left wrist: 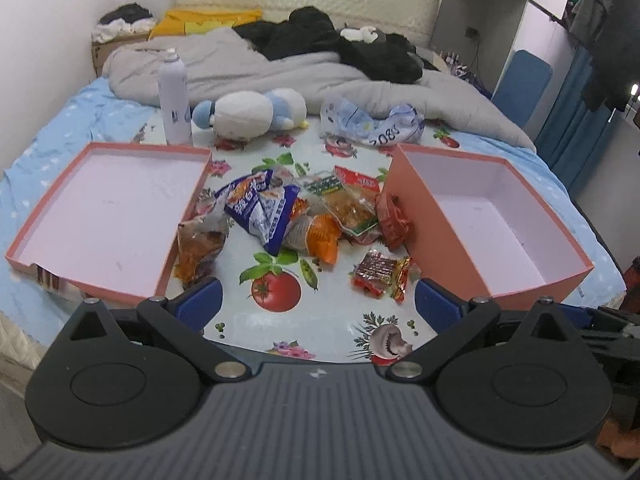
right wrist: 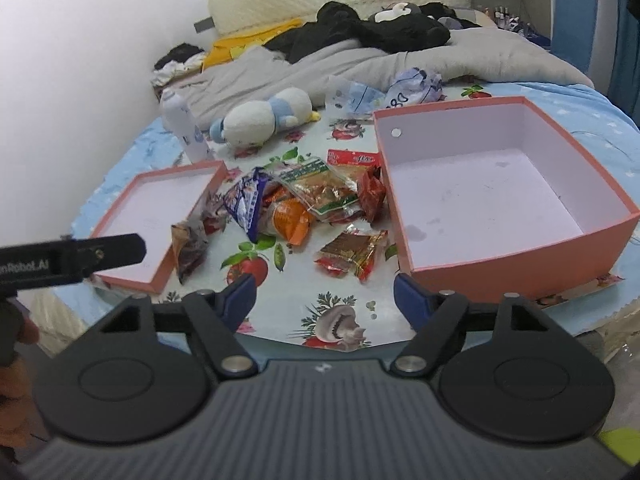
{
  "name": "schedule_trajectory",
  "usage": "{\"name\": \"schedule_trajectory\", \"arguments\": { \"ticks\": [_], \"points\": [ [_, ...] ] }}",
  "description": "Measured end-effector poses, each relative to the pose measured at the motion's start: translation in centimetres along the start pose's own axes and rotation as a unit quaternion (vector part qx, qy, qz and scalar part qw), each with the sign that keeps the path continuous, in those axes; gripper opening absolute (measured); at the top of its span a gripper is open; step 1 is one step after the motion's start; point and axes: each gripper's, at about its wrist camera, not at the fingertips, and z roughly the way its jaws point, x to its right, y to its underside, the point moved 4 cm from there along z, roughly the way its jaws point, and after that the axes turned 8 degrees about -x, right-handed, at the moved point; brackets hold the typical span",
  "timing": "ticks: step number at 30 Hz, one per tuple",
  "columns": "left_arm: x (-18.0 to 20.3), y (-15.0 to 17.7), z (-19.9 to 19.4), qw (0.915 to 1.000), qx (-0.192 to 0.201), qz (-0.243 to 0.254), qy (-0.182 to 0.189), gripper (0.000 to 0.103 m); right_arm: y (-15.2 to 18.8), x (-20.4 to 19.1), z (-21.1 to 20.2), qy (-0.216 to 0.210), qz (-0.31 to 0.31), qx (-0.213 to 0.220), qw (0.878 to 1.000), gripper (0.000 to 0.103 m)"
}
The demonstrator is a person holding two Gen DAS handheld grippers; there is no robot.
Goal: Organize snacks
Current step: 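Lower the left gripper onto the brown translucent snack pouch and close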
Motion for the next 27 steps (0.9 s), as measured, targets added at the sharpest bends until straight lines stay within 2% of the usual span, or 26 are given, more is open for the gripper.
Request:
{"name": "schedule_trajectory", "arguments": {
  "ticks": [7,8,10,14,20,23,27],
  "points": [
    [-2.8,-0.6,4.4,0.9994,-0.023,-0.019,0.016,0.102,-0.6,-2.2,2.8,0.005,-0.055,-0.012,0.998,0.078],
    [-3.4,-0.8,5.4,0.9991,-0.033,-0.024,0.010,0.102,-0.8,-2.5,3.5,0.001,-0.059,-0.018,0.998,0.078],
    [-4.6,-1.1,6.8,0.9989,-0.029,-0.036,0.010,0.102,-1.1,-3.0,4.9,-0.013,-0.061,-0.029,0.998,0.078],
    [-7.1,-1.6,9.6,0.9972,-0.042,-0.061,-0.004,0.102,-1.5,-4.1,8.0,-0.001,-0.074,-0.045,0.996,0.076],
    [-9.4,-2.4,13.0,0.9961,-0.055,-0.065,-0.025,0.102,-1.7,-3.8,12.7,0.029,-0.059,-0.080,0.995,0.076],
    [-10.2,-2.8,15.1,0.9951,-0.071,-0.049,-0.048,0.102,-1.7,-2.9,15.0,0.027,-0.033,-0.102,0.994,0.076],
    [-10.9,-3.5,17.9,0.9942,-0.083,-0.028,-0.063,0.100,-1.5,-2.1,17.7,0.051,-0.016,-0.120,0.991,0.074]
  ]
}}
